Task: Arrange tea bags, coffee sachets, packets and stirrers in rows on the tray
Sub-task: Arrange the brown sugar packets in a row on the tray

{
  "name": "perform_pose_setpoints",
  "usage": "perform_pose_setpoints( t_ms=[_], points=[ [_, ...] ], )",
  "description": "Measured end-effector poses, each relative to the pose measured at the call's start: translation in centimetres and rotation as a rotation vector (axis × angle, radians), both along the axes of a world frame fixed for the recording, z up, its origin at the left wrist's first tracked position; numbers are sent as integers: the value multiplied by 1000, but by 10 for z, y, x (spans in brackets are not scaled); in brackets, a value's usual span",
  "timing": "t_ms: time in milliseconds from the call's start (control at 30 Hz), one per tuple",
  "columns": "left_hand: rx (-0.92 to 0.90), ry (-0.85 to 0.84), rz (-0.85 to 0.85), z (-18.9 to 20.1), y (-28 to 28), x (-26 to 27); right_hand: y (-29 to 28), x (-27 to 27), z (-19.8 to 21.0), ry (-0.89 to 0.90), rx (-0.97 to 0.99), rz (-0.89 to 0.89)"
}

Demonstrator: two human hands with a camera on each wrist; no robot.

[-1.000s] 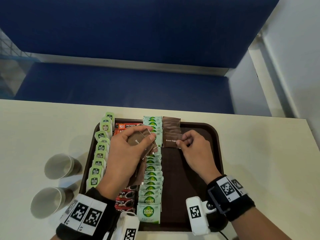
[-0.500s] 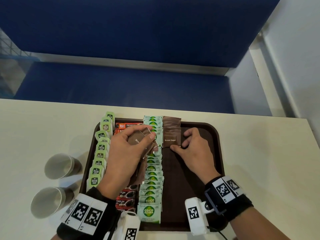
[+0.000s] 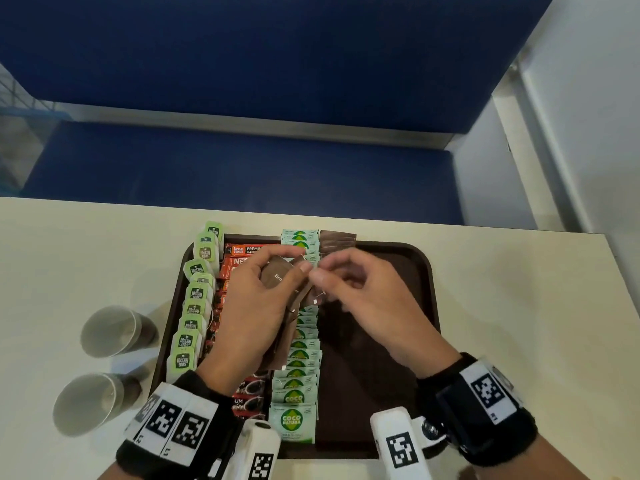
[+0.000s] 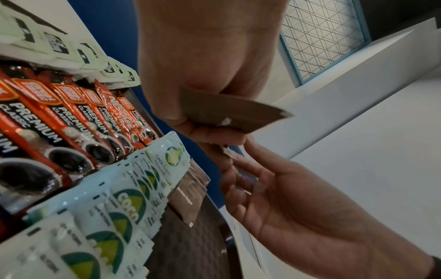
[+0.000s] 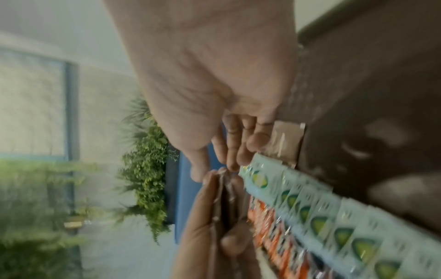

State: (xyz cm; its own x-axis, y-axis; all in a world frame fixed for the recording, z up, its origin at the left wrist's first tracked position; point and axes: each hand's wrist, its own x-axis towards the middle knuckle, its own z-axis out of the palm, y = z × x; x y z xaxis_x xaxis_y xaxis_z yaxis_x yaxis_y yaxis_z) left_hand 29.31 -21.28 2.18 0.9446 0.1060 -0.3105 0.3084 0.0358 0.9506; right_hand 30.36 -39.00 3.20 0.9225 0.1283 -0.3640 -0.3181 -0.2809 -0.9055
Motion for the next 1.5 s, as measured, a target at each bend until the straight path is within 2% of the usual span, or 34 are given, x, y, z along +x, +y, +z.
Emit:
perform_pose_setpoints(
  t_ms=[67, 200, 433, 567, 700, 800, 967, 1200, 1500],
  points=[
    [-9, -11, 6, 2, -3, 1, 1, 2, 3, 51, 73, 22],
    [56, -26, -15, 2, -4, 2, -10, 6, 2, 77, 150, -45],
    [-57, 116, -100, 8, -3, -1, -22, 8, -3, 9, 74, -125],
    [-54, 94, -39, 5, -6, 0, -21, 3, -2, 25, 103, -163],
    [-11, 55, -9, 1, -5, -2, -25, 1, -12, 15, 11, -116],
    [-24, 76, 50, -1, 0, -3, -35, 7, -31, -51, -201, -126],
    [-27, 80, 74, 2, 7, -4, -35, 10, -57, -57, -457, 38],
    [-46, 62, 72, 3, 6, -5, -27, 9, -67, -130, -441, -74],
    [-59, 66, 65, 1, 7, -7, -26, 7, -68, -120, -440, -97]
  ],
)
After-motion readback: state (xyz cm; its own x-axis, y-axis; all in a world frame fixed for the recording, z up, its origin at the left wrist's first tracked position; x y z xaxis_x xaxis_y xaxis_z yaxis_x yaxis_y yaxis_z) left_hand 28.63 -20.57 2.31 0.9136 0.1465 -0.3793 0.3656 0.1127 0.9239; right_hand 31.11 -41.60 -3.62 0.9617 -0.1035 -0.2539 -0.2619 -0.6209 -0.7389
